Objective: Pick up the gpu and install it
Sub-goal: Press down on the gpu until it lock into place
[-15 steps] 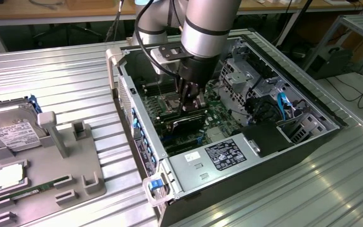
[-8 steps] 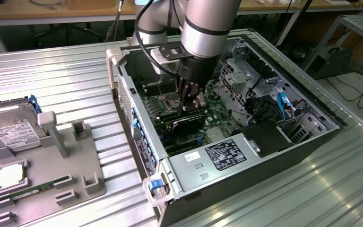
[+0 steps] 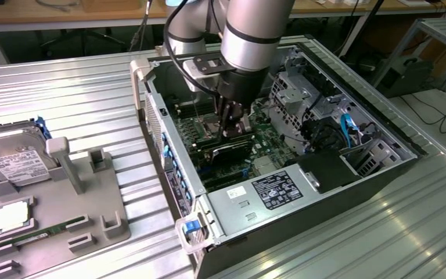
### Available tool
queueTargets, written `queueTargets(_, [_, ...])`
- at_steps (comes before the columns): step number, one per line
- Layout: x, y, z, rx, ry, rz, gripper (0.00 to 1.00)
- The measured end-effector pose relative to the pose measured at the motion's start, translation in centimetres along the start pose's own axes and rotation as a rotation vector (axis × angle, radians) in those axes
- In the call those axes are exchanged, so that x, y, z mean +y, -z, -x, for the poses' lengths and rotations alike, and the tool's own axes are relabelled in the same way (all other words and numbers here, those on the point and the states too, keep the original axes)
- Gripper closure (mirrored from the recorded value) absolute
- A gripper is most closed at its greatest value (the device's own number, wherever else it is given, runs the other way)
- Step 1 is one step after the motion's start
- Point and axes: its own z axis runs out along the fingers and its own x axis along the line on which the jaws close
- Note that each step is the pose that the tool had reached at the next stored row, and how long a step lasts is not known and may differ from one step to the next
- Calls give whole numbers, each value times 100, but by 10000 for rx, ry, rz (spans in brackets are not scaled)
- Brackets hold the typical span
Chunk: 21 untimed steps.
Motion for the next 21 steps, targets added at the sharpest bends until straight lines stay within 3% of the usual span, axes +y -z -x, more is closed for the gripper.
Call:
queueTargets(3, [25,-1,-41,3,36,0,89])
queueTargets(4, [24,-1,-58,6,39,30,89])
queueTargets(5, [12,-2,-60,3,37,154,89])
queueTargets(6, [-9,0,-61,-2,35,420,89])
queueTargets(7, [-38,0,-64,-8,30,774,89])
queueTargets(8, [-63,1,-66,-4,28,1068,89])
queueTargets(11, [-114,2,-70,2,20,1627,89])
queueTargets(13, [-151,4,-73,8,15,2130,89])
queueTargets(15, [-174,5,-75,13,10,2501,89])
queueTargets(16, [-202,5,-77,16,6,2871,89])
queueTargets(17, [-226,5,-78,19,2,3117,89])
queueTargets(18, [-252,4,-78,23,-1,3328,89])
queueTargets(19, [-283,2,-78,26,-3,3583,89])
queueTargets(21, [-320,-1,-78,30,-9,3957,89])
